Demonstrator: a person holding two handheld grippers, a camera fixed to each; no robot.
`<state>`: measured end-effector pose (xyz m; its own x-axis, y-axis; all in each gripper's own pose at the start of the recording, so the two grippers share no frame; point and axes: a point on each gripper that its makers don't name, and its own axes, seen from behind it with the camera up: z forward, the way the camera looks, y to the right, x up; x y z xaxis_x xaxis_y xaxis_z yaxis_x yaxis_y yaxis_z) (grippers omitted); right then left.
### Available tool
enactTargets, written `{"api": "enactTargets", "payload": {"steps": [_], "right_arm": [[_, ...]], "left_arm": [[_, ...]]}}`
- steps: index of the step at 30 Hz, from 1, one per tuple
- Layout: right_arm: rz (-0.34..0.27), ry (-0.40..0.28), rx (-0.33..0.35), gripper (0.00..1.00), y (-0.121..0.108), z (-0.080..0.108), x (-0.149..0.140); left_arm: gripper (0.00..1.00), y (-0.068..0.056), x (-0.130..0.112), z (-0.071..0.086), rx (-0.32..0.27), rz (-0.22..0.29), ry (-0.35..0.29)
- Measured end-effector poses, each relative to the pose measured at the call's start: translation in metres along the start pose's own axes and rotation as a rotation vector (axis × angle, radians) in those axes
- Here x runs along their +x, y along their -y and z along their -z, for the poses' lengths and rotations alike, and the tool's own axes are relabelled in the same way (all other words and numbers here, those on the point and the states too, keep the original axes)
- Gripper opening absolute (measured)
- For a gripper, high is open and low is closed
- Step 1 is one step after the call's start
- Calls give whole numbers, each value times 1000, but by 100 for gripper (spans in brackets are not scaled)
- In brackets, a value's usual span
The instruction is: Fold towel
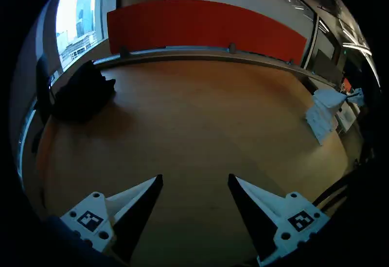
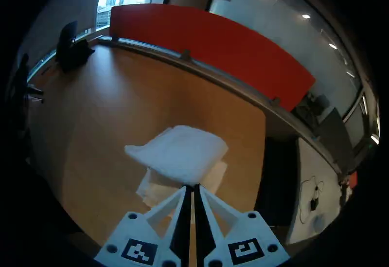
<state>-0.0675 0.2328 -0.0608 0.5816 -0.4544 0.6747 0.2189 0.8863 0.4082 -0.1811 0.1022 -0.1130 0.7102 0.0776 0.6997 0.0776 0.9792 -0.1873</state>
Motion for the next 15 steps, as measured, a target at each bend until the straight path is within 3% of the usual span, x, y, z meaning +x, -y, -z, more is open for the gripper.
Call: {"api": "enactTargets", "payload": {"steps": [15], "right_arm": [[-82, 118, -29, 4, -13, -19, -70]], "left_arm": [[100, 0, -4, 4, 10, -15, 7]]}}
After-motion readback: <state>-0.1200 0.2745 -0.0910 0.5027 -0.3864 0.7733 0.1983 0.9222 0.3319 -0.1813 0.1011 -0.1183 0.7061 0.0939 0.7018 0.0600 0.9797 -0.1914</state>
